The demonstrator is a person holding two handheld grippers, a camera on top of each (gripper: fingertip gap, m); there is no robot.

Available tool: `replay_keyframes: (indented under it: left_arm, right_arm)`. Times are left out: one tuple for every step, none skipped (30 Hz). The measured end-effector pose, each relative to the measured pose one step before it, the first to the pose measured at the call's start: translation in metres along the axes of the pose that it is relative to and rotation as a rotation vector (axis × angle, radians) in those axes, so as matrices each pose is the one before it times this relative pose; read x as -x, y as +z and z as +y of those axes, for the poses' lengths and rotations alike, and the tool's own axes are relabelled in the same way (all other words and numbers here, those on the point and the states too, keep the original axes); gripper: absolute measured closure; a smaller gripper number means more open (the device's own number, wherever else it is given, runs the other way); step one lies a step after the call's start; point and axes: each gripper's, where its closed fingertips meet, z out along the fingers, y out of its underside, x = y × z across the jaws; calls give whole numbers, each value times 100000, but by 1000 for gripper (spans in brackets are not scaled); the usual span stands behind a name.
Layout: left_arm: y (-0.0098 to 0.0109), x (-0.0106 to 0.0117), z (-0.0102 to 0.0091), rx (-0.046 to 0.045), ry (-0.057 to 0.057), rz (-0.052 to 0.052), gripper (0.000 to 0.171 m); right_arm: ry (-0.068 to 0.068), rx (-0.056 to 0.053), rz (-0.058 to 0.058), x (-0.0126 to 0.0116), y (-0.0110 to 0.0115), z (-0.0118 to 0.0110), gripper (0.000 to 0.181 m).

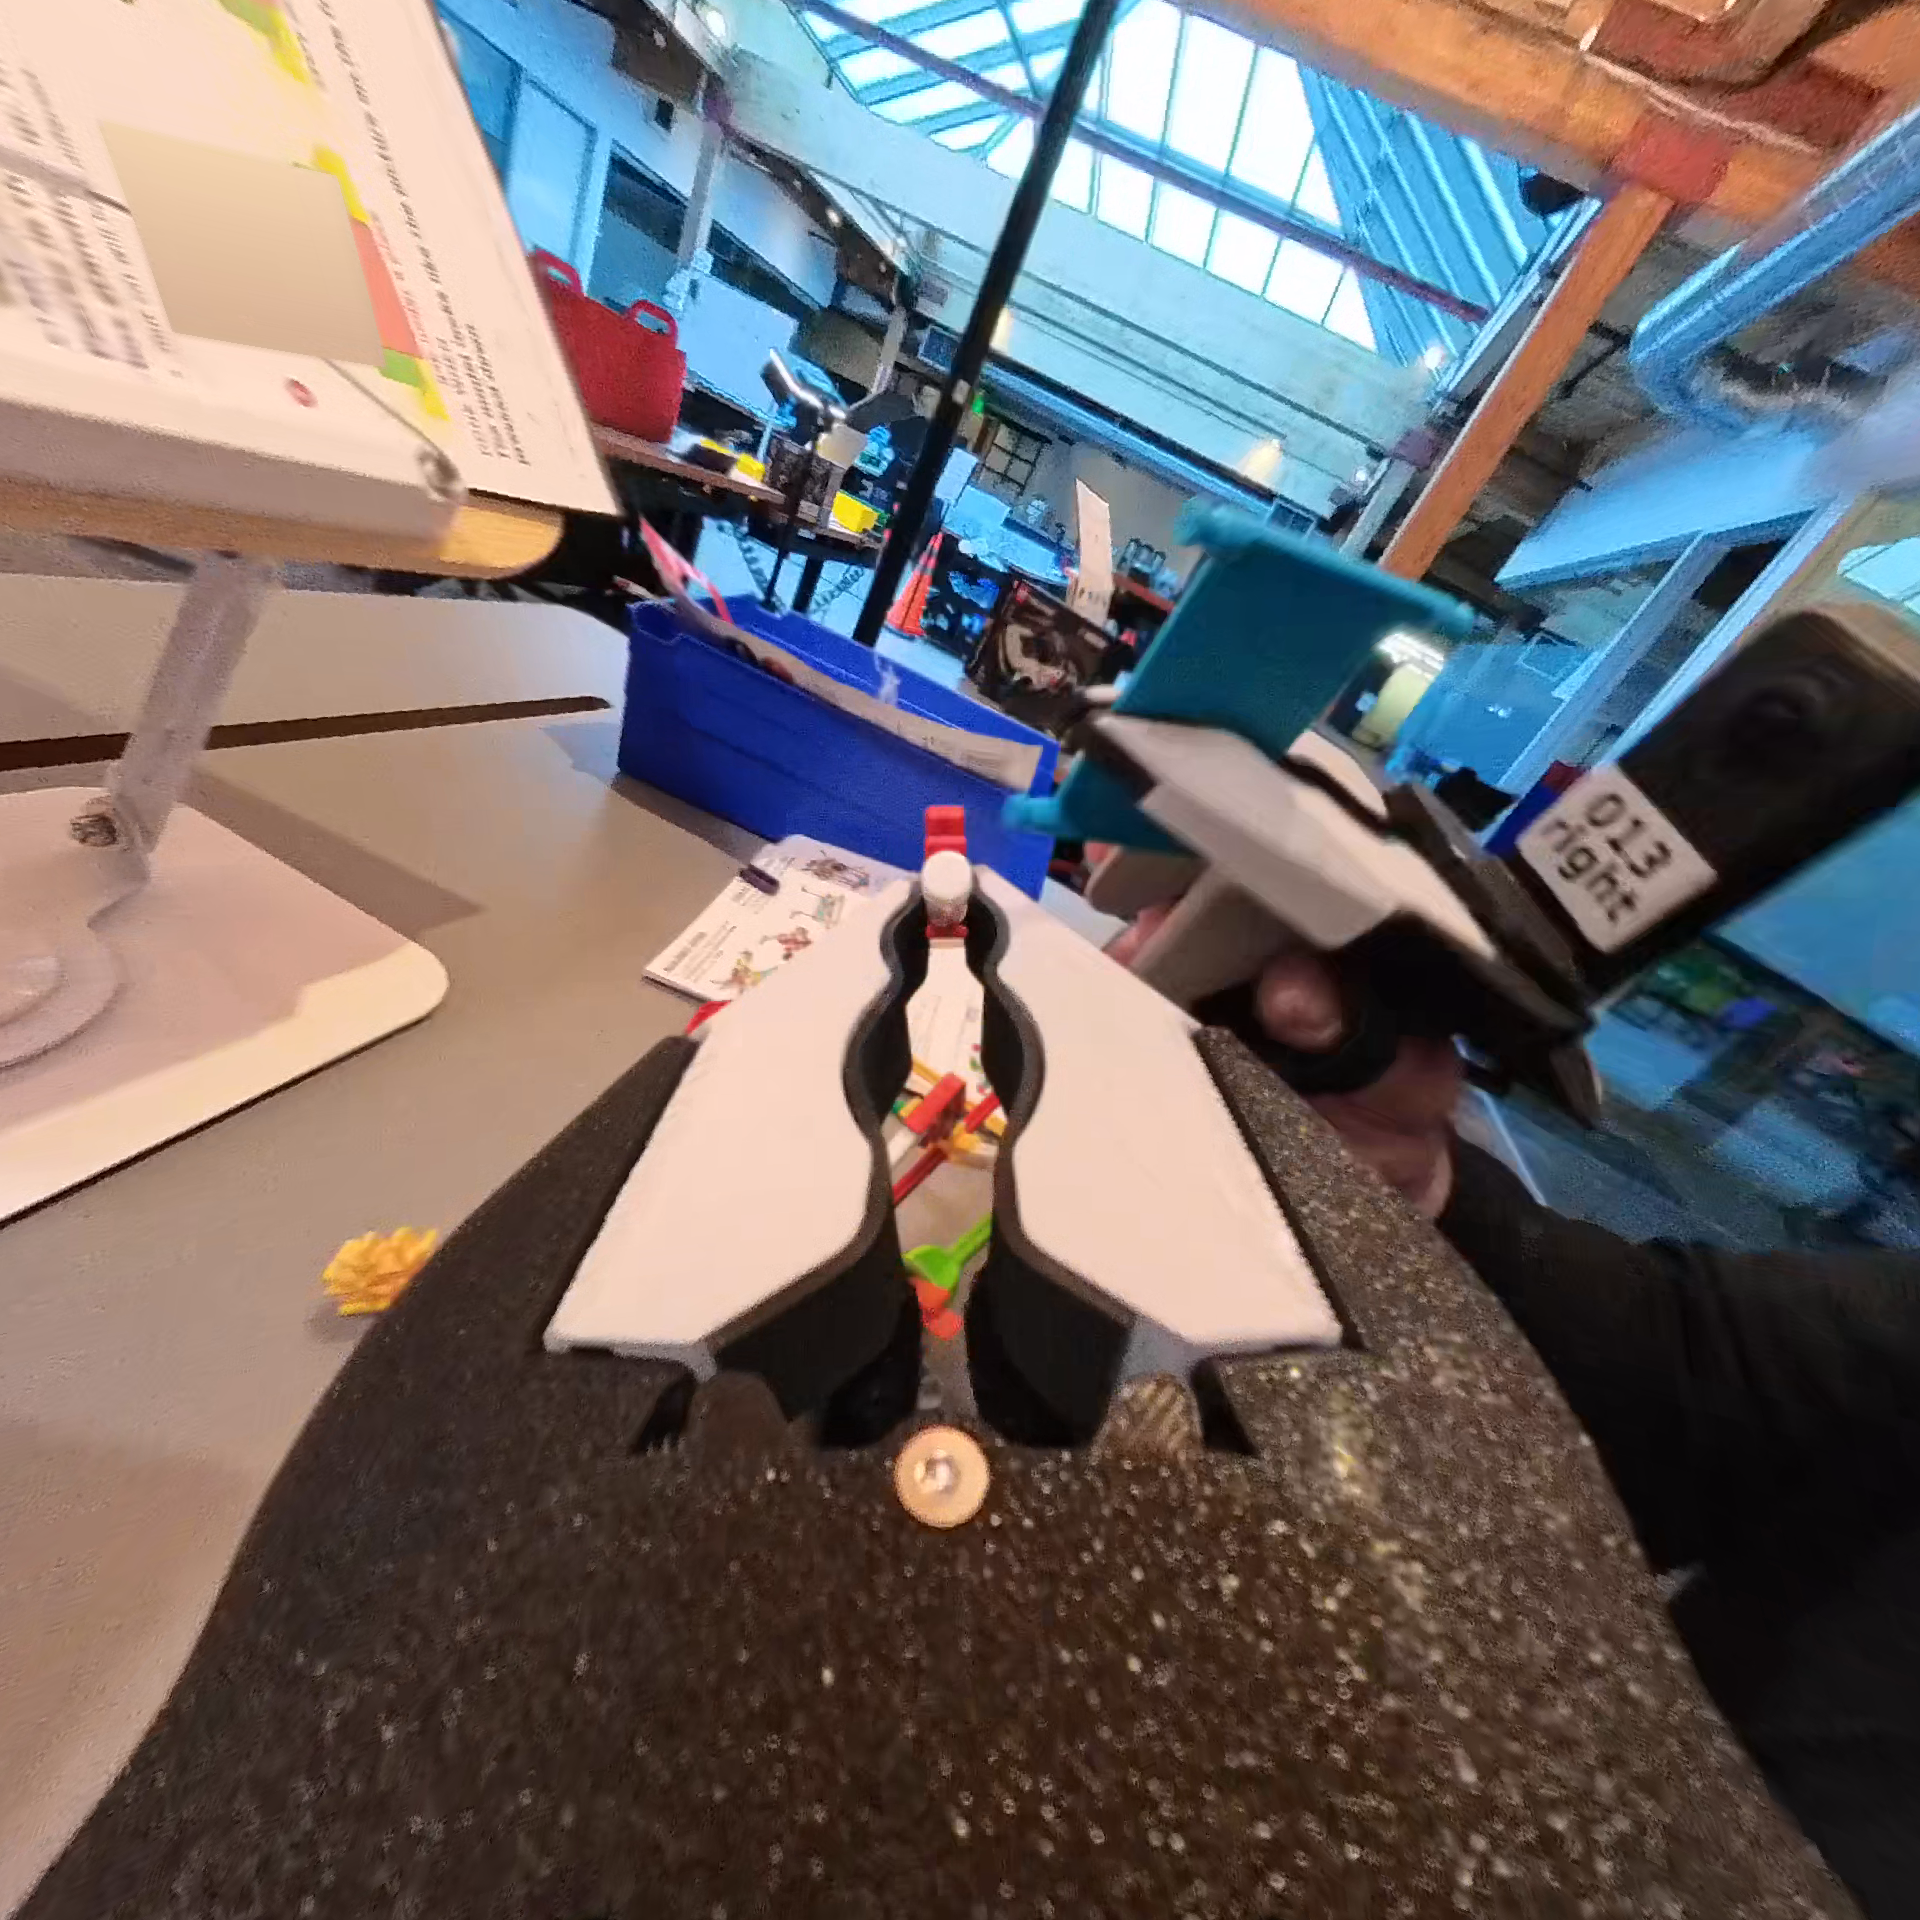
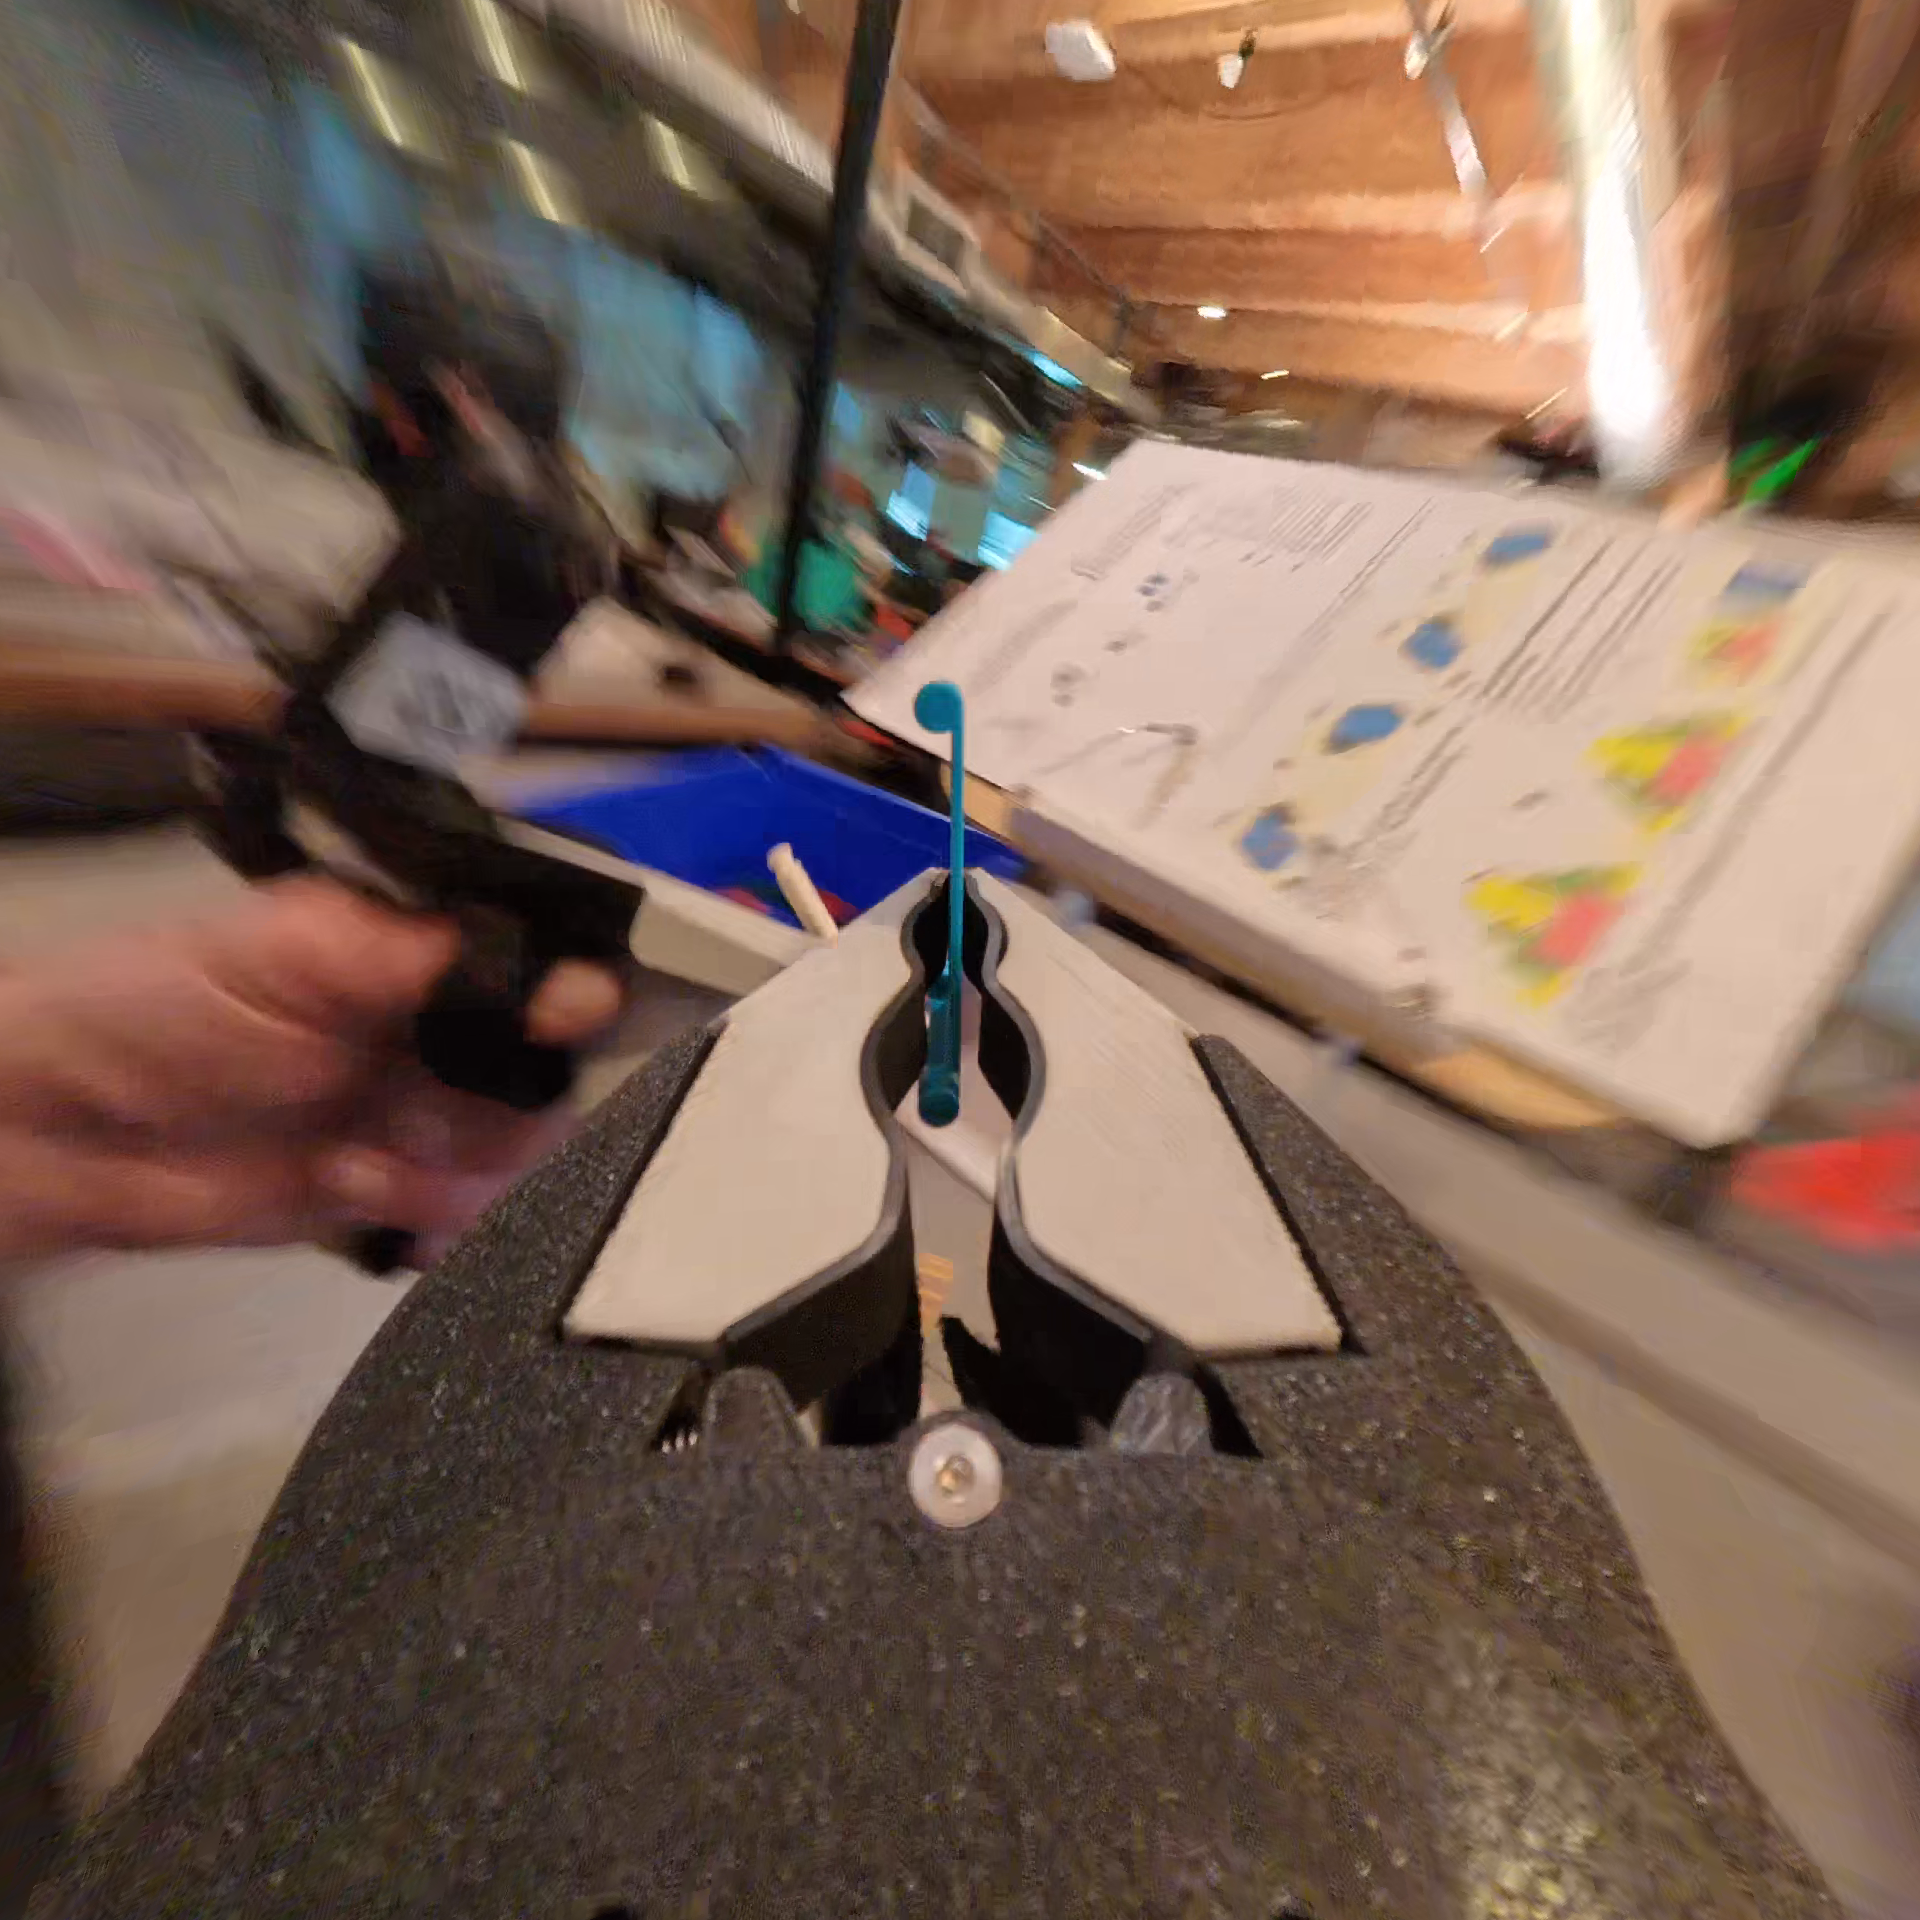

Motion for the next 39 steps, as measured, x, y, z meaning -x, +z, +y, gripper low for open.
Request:
replay_keyframes:
  left_arm:
    - [-739, 731, -664, -1837, -715, -1448, 170]
    - [-643, 161, -525, -307, 1085, 412, 170]
    - [-336, 114, 210, 4748, 4060, -247, 169]
    - [-316, 606, -55, 2253, 7334, -5070, 169]
    - [-367, 712, 31, 2861, 5881, -4684, 169]
    - [-276, 342, 190, 2945, 3630, -1880, 169]
    - [-86, -153, 357, 3657, 2275, 1673, 169]
    - [-36, -102, 383, 3300, 2574, 474, 169]
    - [-117, -143, 320, 2407, 2316, 271, 168]
    - [-227, -113, 118, 904, 1623, -94, 168]
    - [-377, 47, -31, -160, 1969, -1298, 168]
    - [-351, 42, 35, 910, 3350, -1773, 168]
    - [-577, 314, 186, 1876, 4510, -3116, 168]
    - [-733, 629, -108, 3, 4432, -4896, 168]
    - [-738, 617, -190, -428, 2970, -3792, 168]
    - [-949, 925, -461, -2324, 2621, -4487, 168]
    - [-1013, 1302, -623, -2928, 686, -6303, 168]
    - [-1009, 1090, -607, -2327, -269, -3666, 168]
    - [-1081, 892, -712, -2302, 1550, -3644, 168]
    - [-1044, 1020, -723, -2222, 3170, -6102, 168]
    - [-832, 981, -616, -1436, 3562, -5576, 168]
    - [-632, 683, -439, -937, 2493, -3399, 168]
    - [-411, 417, -188, -867, 582, -1784, 168]
    - [-377, 503, -89, -638, -870, -1400, 168]
    - [-13, 149, 221, 124, -1905, 714, 168]
    - [147, -25, 468, 663, -2274, 1652, 168]
    - [138, -60, 482, 503, -1674, 1321, 168]
    - [144, -78, 508, 1083, -877, 1101, 168]
    - [165, -319, 501, 1932, -490, 2331, 168]
    - [147, -438, 257, 431, -876, 2904, 168]
    - [156, -482, -106, -2120, -2199, 2619, 168]
    - [290, -700, -49, -1189, -2690, 4515, 168]
    - [372, -772, -109, -1260, -2597, 4707, 167]
    - [368, -672, -296, -2643, -3600, 4568, 168]
    - [359, -1085, -362, -3120, -4219, 5722, 168]
    - [423, -1127, -426, -3077, -3455, 6748, 168]
    - [386, -1085, -427, -3080, -2163, 5810, 168]
    - [409, -725, -160, -1488, -1865, 3756, 168]
    - [239, -494, -428, -2812, -1209, 2410, 169]
  right_arm:
    - [19573, -5436, -8212, -691, -432, -558, 181]
    - [11596, -1885, -5878, -622, -394, -57, 181]
    - [7003, -729, -960, -910, -399, 133, 181]
    - [5461, 6, -2678, -366, -284, 169, 181]
    - [4488, 1434, -4133, 17, -127, 346, 181]
    - [2297, 1458, -1255, -214, -53, 370, 181]
    - [-769, 1398, 835, -283, -39, 306, 181]
    - [-1402, 2363, -703, 90, 55, 335, 181]
    - [-951, 1451, -1100, 212, 70, 171, 181]
    - [-1171, 650, 351, 9, 43, 56, 181]
    - [-1986, 2581, 900, -61, 118, 328, 181]
    - [-3791, 3607, 1464, 3, 203, 428, 181]
    - [-4518, 2896, 1602, 151, 245, 226, 181]
    - [-3805, 2547, 827, 325, 339, 21, 181]
    - [-3380, 3961, 238, 460, 545, 111, 181]
    - [-3320, 4178, 328, 483, 720, 76, 181]
    - [-3559, 5118, 1279, 381, 959, 115, 181]
    - [-3051, 5132, -314, 577, 1142, 41, 181]
    - [-2447, 3970, -1332, 619, 1343, -249, 181]
    - [-1683, 4147, -1695, 561, 1530, -359, 181]
    - [-1249, 3386, -958, 306, 1668, -579, 181]
    - [-247, 1548, -2513, 347, 1817, -778, 181]
    - [2546, 2120, -2999, 140, 2017, -580, 181]
    - [2027, 5688, 46, -441, 2123, 54, 178]
    - [-1814, 6549, 5557, -1216, 1922, 328, 153]
    - [-2115, 6165, 4639, -1110, 1644, 652, 124]
    - [2085, 5060, -240, -486, 1233, 740, 110]
    - [3773, 438, -1472, -256, 478, 285, 110]
    - [1990, -2940, 241, -241, -322, -24, 112]
    - [-44, -4144, -450, 94, -871, -146, 122]
    - [-688, -6200, -2691, 644, -1283, -494, 133]
    - [-444, -4701, -4713, 1094, -1443, -430, 142]
    - [-2440, -2273, -8843, 1915, -1386, -256, 144]
    - [-4610, -2308, -9761, 2223, -1272, -288, 144]
    - [-3452, -2307, -5115, 1464, -1066, -226, 146]
    - [-225, -1799, -3950, 981, -801, -154, 146]
    - [2119, -3140, -5866, 983, -591, -359, 146]
    - [2350, -5525, -5130, 724, -543, -650, 147]
    - [2907, -4327, -1732, 50, -534, -363, 151]
